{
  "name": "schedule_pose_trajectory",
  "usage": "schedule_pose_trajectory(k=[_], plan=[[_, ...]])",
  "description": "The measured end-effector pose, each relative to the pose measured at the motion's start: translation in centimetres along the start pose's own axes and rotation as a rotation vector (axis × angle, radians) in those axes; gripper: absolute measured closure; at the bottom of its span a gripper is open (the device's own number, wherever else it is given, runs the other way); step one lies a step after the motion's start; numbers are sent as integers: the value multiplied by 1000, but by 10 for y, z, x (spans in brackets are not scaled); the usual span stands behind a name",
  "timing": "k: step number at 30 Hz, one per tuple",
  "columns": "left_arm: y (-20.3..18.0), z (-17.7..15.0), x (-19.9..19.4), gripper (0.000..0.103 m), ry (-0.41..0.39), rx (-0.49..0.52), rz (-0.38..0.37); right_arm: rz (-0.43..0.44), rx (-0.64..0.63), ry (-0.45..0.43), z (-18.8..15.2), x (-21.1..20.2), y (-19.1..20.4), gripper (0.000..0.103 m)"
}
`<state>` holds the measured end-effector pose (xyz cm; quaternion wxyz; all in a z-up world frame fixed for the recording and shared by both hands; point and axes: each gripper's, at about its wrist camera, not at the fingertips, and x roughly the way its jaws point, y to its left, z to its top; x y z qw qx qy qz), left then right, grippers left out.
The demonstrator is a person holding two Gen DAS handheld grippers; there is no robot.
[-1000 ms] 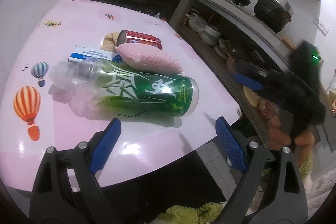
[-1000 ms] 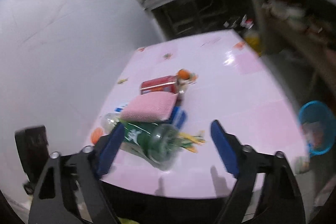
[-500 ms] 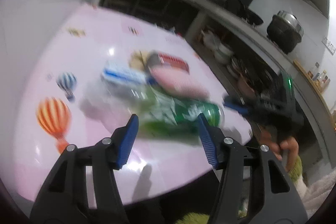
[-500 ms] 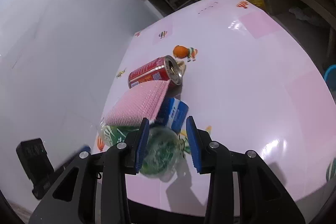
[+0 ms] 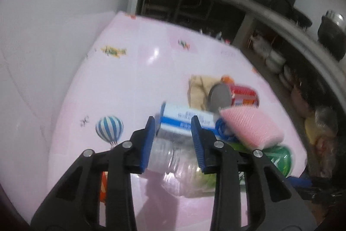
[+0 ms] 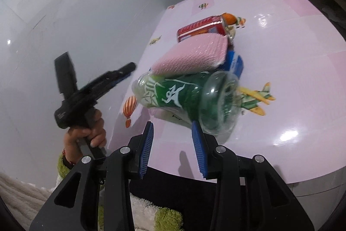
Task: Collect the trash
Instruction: 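Grasp the green bottle with the right gripper while the left approaches the clear bottle, then lift the green bottle with the right gripper while the left moves toward the pink sponge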
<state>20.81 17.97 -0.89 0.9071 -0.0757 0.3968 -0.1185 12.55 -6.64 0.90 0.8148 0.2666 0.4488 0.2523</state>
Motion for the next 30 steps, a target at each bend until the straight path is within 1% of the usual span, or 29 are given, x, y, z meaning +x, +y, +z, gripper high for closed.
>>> schedule_pose_trajectory(k=[1,5,7,9,11,14,16,19,21,22,24,27,29,30], plan=[[-1,-4,4,75,21,11,9,2,2,6,0,2,0,67],[-5,-17,1,77,31,46,9,-7,3,19,-1,5,-1,67],[-5,-23,-1,79,48,59,0,-11,7,22,1,6,-4,67],[-6,-33,-4,81,74,48,-15,-11,13,25,3,8,-6,66],[-8,-44,-5,81,102,40,-38,-11,28,31,2,10,-9,66],[-16,-58,-5,81,132,43,-58,5,55,46,-4,13,-14,59],[-25,-68,-4,81,150,56,-70,35,91,60,-10,16,-18,51],[-38,-78,-5,81,165,81,-99,59,155,70,-17,21,-27,48],[-50,-83,-4,81,178,99,-123,51,198,56,-18,19,-36,48],[-55,-85,-5,83,186,104,-135,51,212,43,-21,13,-40,47],[-66,-90,-5,84,198,126,-160,51,242,10,-21,3,-50,47],[-91,-98,-5,84,224,165,-230,7,290,-52,-20,-18,-68,47],[-111,-103,-5,84,239,204,-276,-4,321,-79,-22,-29,-80,47],[-120,-106,-5,84,242,218,-293,-5,337,-88,-23,-33,-84,43]])
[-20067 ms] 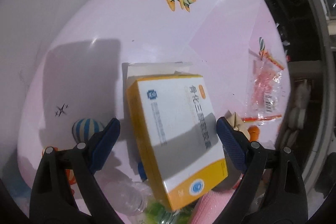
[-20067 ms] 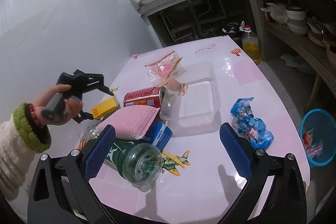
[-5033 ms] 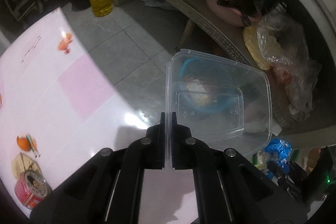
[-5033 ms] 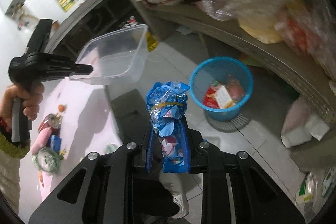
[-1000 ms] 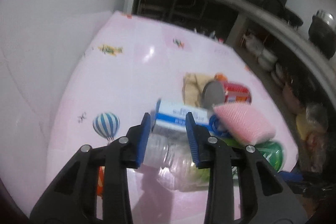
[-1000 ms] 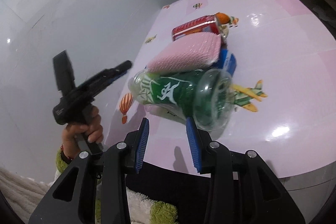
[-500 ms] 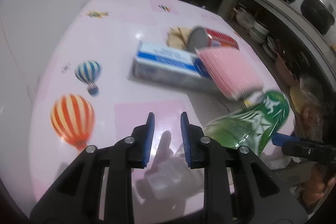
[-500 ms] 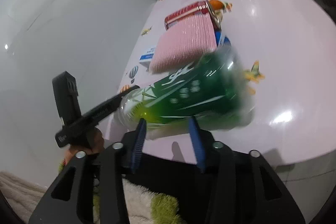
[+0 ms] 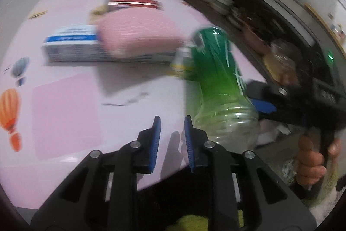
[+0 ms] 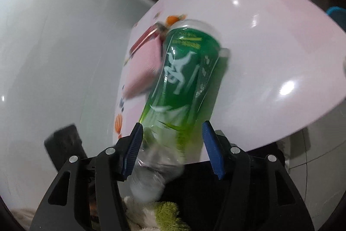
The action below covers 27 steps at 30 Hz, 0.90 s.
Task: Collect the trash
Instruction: 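Lift the green bottle with the right gripper while the left moves toward the pink sponge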
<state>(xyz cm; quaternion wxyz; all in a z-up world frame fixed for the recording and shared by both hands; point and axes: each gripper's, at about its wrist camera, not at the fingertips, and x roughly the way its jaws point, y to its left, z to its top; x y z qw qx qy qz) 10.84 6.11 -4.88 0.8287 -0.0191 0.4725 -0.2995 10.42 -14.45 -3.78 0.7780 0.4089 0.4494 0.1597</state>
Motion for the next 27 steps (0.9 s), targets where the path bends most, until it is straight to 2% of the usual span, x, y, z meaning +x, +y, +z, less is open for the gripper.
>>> schedule_pose_trajectory(k=[3,6,8,13,16,20,23,27], plan=[[-31,-1,13,84,17,78,-46,-2,31,-17,0,-9,-10,39],[-48,-2,21,84,25,121,-54,-52,36,-21,-2,-11,-12,33],[-55,-1,24,84,25,133,-64,-75,44,-26,0,-11,-16,33],[-55,4,26,84,13,121,-67,-67,72,-18,0,-11,-22,33],[-55,9,24,85,-9,118,-52,-75,89,-10,0,-11,-25,43],[-51,16,20,83,-28,95,-76,-11,175,-18,8,-11,-37,44],[-48,18,13,80,-53,88,-71,-28,174,-45,16,-13,-35,44],[-45,18,11,77,-49,86,-83,-105,99,-57,46,-4,-23,44]])
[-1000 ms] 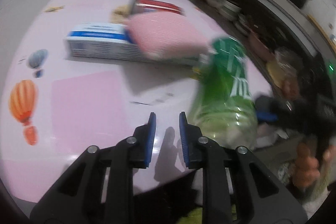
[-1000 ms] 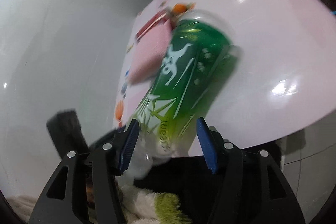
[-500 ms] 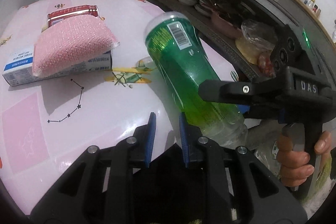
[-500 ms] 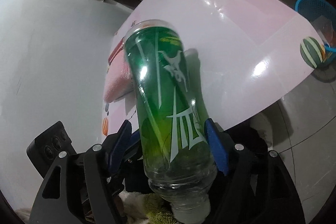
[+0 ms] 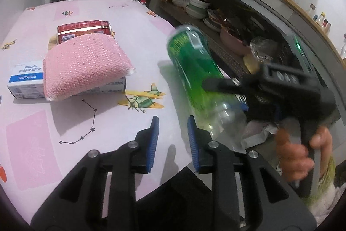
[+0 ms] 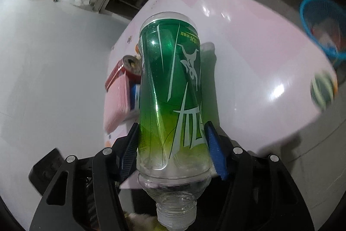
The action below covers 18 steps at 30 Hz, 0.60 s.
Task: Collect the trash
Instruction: 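Lift the green bottle with the right gripper while the left moves toward the pink sponge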
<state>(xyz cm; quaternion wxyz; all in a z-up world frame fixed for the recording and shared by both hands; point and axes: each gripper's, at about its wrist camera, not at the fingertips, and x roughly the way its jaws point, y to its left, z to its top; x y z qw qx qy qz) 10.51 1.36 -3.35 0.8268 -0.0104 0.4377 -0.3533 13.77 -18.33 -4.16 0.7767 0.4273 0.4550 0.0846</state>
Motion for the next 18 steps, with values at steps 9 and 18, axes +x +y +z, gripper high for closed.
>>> schedule_pose_trajectory(k=[9,18], plan=[[-5,-3,12,77,35,16,-16,-109,-113,52,10,-4,24,28],[-2,0,10,77,26,15,-17,-154,-146,97,5,6,21,32]])
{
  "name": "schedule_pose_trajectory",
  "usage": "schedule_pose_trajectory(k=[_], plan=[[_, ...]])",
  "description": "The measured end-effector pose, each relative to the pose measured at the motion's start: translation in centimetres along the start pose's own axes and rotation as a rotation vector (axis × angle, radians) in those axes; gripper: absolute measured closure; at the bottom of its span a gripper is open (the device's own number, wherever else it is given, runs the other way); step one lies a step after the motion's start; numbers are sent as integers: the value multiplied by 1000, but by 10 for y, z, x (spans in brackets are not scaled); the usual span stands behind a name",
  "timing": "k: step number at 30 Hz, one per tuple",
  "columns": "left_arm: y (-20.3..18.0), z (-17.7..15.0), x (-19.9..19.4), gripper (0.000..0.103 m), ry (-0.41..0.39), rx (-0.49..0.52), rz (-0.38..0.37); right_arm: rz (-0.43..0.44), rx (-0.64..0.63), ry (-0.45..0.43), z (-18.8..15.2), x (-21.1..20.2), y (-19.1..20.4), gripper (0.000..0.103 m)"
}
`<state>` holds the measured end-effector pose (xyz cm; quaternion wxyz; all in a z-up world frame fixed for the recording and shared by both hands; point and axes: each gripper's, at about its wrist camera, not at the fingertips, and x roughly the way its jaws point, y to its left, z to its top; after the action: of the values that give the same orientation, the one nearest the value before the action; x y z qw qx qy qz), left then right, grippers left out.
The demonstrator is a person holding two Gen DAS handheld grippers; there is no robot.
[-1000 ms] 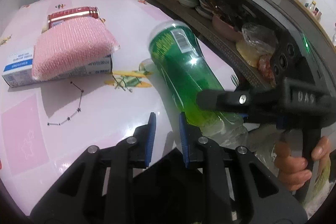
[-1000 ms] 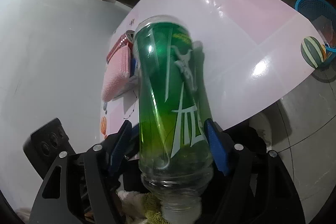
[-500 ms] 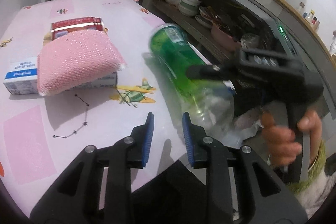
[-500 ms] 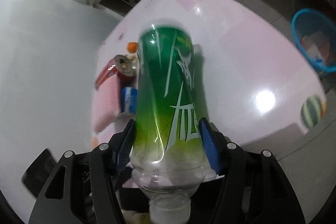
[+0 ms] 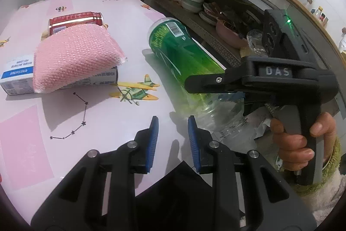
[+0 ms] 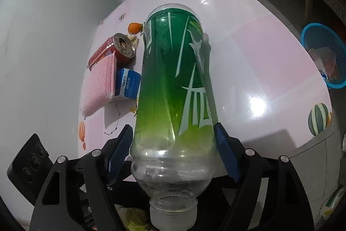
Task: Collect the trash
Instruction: 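Lift the green bottle with the right gripper while the left moves toward the pink sponge, then grasp the pink mesh sponge with the left gripper while the right holds the green bottle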
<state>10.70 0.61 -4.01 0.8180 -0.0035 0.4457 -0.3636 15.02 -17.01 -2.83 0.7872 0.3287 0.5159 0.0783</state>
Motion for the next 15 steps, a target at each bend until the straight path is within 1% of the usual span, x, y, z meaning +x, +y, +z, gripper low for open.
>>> schedule_pose_trajectory(k=[2,4,6,7,8,10,12,15], plan=[[4,0,-8,74,-18,-1,-1,-2,-1,1,-2,-1,-2,33],[9,-1,-18,65,-49,3,4,-1,0,-2,-2,-2,-2,33],[14,3,-33,60,-97,27,21,4,2,-7,-3,-2,-4,33],[16,5,-40,54,-119,40,28,6,2,-7,-3,-2,-5,34],[19,9,-48,51,-150,58,41,9,3,-10,-4,-3,-5,34],[25,17,-61,38,-197,86,73,6,-6,-13,-4,-3,-4,34],[33,28,-68,30,-219,93,93,6,-10,-13,-4,-3,-3,34],[46,47,-75,19,-254,109,88,12,-18,-9,-4,-4,-3,34]])
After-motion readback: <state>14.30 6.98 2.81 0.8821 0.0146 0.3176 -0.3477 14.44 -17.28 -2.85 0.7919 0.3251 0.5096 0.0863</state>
